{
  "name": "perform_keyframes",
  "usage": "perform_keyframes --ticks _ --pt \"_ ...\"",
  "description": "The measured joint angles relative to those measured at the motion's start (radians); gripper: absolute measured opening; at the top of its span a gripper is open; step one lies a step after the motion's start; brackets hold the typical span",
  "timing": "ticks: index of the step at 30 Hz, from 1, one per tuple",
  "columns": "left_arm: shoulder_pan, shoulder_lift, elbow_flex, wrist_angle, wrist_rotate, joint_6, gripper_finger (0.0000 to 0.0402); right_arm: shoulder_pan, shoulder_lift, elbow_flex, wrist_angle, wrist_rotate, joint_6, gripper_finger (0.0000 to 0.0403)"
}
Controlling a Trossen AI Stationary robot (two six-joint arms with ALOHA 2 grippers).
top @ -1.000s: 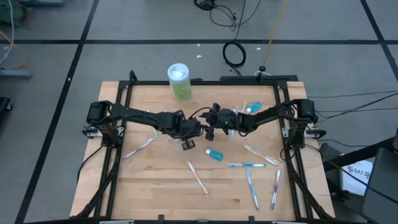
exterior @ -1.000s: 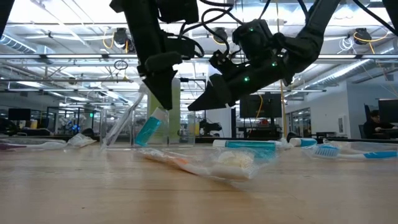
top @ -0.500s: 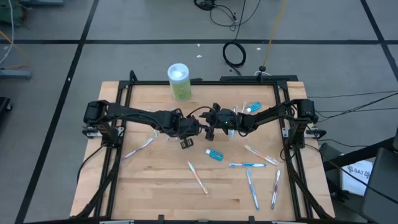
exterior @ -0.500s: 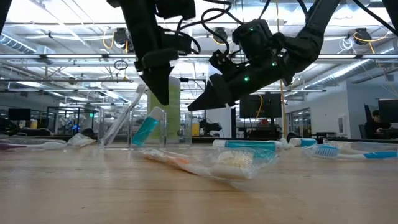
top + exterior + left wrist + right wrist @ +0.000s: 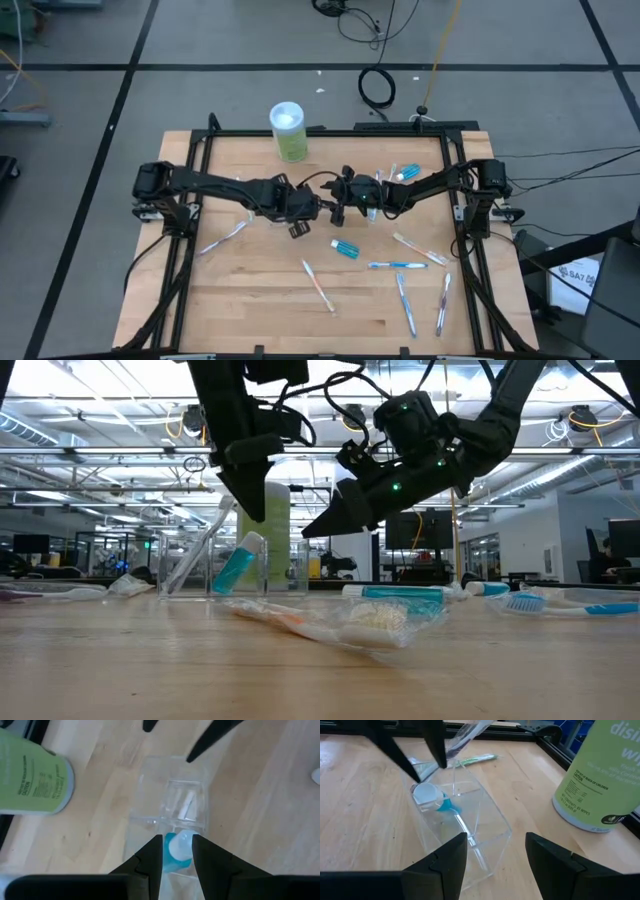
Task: Pick & Place toothbrushing station
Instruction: Adjust the blue mouthwash
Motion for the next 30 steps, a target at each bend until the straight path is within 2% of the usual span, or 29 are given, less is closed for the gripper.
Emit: perform_keyframes --ticks 30 --pt "0.006 0.018 0.000 -0.155 -0.034 -0.047 0.0111 0.000 0.000 0.000 0.000 0.000 0.000 0.0196"
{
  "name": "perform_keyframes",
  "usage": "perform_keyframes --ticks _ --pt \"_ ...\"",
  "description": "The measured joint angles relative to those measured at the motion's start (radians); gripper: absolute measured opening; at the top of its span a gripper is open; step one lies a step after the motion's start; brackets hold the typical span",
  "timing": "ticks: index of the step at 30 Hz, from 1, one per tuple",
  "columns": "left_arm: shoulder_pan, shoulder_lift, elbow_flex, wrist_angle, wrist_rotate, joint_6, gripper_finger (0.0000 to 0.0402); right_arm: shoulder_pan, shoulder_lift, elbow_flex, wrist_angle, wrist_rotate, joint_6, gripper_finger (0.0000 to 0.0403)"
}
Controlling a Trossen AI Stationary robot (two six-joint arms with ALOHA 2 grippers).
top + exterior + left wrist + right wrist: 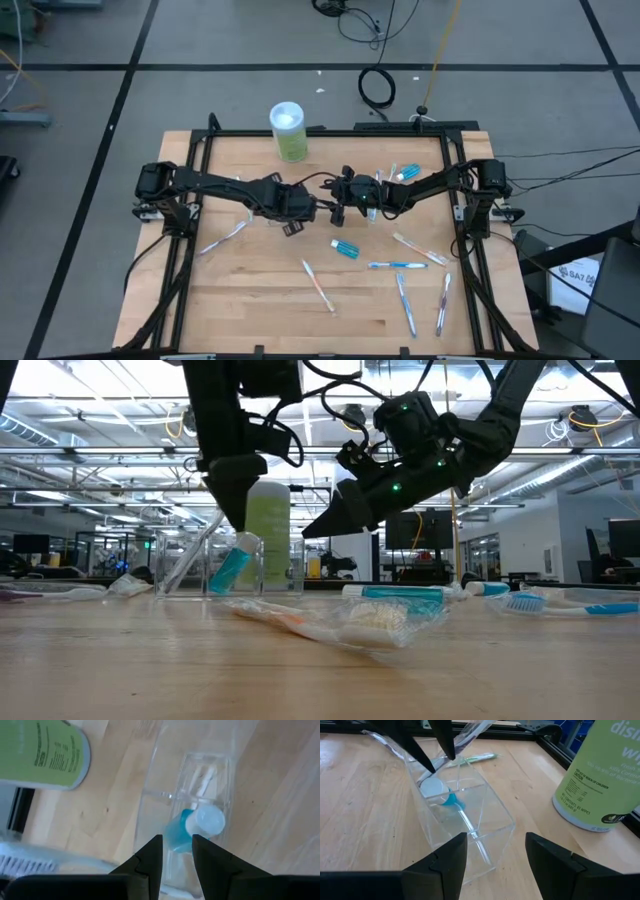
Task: Pick & Place toothbrushing station
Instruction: Adjust the blue mouthwash
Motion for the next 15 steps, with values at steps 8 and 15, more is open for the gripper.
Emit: perform_keyframes --ticks 8,15 --pt "-0.003 0.000 0.005 0.010 -0.008 -0.013 0.0111 0.000 0.000 0.000 0.001 0.000 0.000 0.0196" --pt "-0.003 0.000 0.005 0.083 -0.003 -0.015 0.0111 -0.005 -0.001 0.000 0.003 0.000 0.002 0.0196"
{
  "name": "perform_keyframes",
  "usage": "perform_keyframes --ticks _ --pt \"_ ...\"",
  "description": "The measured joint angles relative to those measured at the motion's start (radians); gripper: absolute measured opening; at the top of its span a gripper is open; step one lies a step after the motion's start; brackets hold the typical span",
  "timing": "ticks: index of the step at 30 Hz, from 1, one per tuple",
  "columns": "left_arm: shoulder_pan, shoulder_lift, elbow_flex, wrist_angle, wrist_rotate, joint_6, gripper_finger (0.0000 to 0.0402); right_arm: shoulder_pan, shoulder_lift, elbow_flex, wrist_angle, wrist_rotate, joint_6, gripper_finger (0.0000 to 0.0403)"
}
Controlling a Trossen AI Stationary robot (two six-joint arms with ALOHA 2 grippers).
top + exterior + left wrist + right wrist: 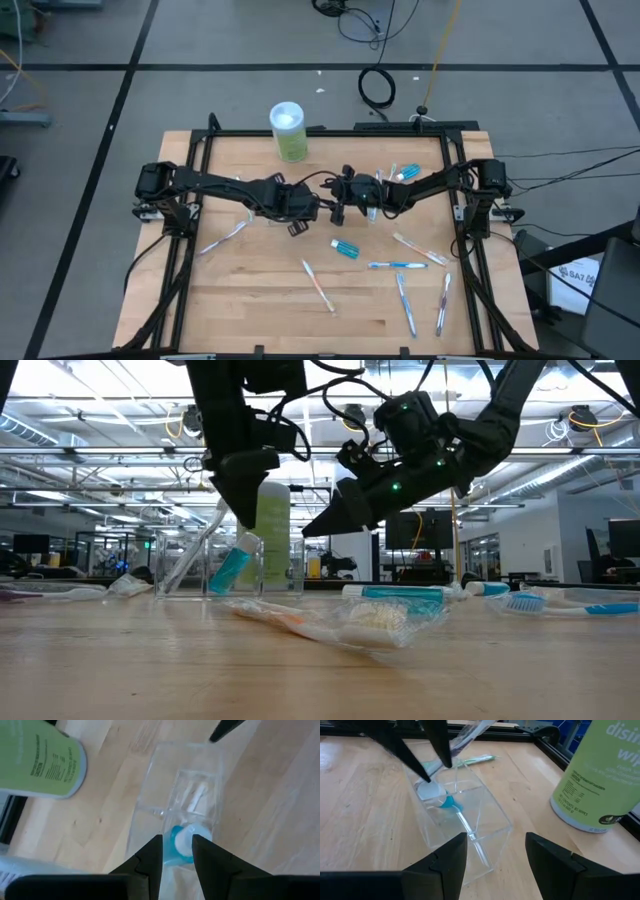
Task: Pick & Place toothbrushing station
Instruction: Adjust the blue mouthwash
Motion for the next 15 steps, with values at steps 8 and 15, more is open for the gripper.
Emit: perform_keyframes --ticks 8,15 --pt "0.000 0.000 -0.001 0.010 0.029 -0.019 0.0111 0.000 0.000 0.000 -0.002 0.000 0.001 0.0196" --pt "0.006 -0.001 -0.041 0.007 0.027 -0.023 0.0111 0.000 0.000 0.000 -0.004 0.000 0.001 0.0196"
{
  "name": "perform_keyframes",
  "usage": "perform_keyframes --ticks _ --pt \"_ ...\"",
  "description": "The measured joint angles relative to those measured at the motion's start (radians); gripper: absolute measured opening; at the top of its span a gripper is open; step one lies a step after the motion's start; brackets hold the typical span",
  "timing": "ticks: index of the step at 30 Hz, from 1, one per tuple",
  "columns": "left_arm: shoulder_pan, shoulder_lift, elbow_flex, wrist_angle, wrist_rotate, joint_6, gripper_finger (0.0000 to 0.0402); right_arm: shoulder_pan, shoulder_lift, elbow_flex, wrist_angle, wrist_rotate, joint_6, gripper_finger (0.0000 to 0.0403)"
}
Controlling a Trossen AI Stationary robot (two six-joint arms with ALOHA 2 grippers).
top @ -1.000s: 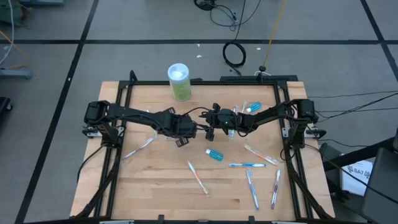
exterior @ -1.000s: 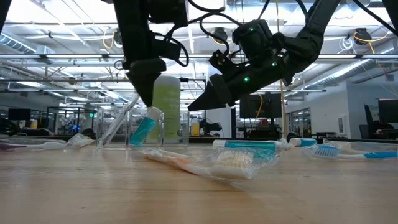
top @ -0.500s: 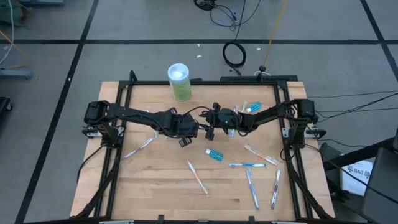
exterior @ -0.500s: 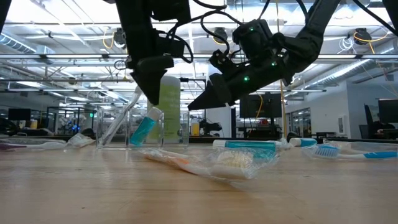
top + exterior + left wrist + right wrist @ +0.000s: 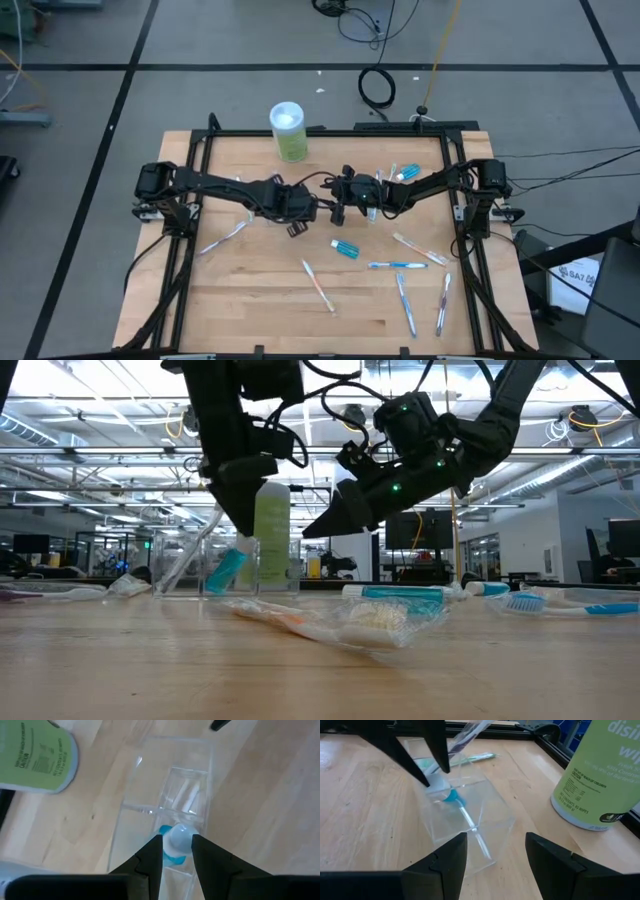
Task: Pick & Place toothbrushing station
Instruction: Adjust the blue mouthwash
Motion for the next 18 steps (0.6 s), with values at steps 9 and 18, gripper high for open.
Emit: perform_keyframes --ticks 9,18 --pt "0.007 0.000 0.018 -0.090 -0.051 0.006 0.0111 -0.001 0.000 0.000 0.002 0.000 -0.019 0.0196" --pt "0.037 0.000 0.018 -0.203 -0.073 -0.044 0.0111 -0.001 0.000 0.000 0.013 0.000 -0.019 0.0196"
